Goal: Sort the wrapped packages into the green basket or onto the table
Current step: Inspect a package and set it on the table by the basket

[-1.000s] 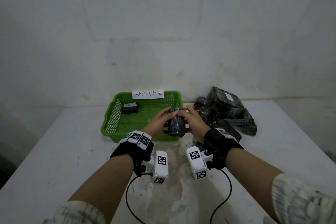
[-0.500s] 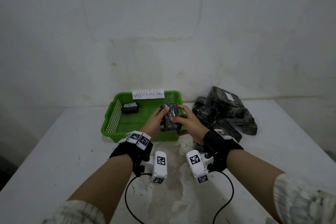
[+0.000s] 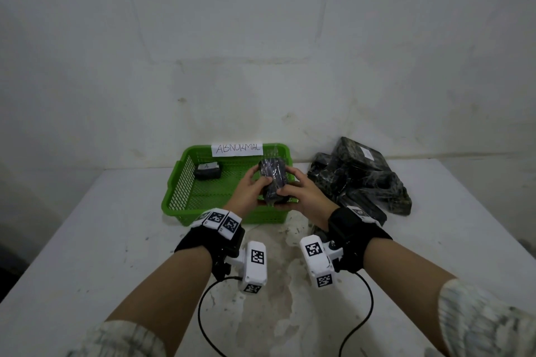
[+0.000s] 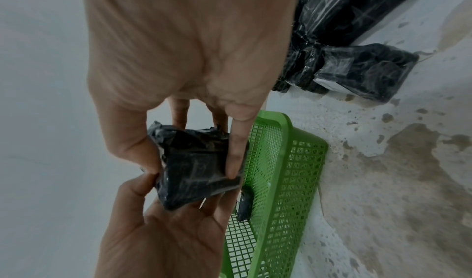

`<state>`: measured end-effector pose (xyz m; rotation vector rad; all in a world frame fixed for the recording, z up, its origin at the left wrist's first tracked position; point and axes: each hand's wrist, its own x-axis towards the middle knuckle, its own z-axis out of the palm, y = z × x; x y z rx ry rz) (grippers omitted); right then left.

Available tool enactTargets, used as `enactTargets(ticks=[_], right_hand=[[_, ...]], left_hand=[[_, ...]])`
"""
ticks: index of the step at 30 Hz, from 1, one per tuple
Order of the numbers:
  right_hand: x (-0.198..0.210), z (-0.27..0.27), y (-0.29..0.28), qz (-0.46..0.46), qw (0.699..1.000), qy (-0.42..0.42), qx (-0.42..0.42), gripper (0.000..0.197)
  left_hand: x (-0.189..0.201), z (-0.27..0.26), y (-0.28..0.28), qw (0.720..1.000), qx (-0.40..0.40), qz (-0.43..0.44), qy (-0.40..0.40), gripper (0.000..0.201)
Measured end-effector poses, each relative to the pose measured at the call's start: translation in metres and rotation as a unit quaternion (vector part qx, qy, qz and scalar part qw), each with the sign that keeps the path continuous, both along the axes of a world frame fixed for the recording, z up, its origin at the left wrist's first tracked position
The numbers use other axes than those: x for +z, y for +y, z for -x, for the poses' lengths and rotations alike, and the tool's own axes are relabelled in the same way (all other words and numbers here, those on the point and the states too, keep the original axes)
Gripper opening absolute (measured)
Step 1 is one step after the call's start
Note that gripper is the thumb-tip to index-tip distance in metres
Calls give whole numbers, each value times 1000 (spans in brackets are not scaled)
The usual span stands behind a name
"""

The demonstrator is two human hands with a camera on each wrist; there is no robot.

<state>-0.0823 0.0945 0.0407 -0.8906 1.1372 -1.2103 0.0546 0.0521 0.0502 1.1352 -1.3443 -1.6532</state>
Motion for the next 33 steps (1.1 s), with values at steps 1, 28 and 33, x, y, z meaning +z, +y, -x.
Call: enactTargets(ticks=[1, 28, 33], right_hand=[[0, 0, 0, -1, 1000, 4, 0, 57], [2, 3, 2, -39, 995, 89, -1, 24], [4, -4, 5, -61, 996, -40, 57, 41]], left_hand=[[0, 0, 0, 1000, 1, -1, -3, 49], [-15, -4, -8, 997, 78, -14, 10, 13], [-8, 0, -7, 999, 47, -5, 16, 21]])
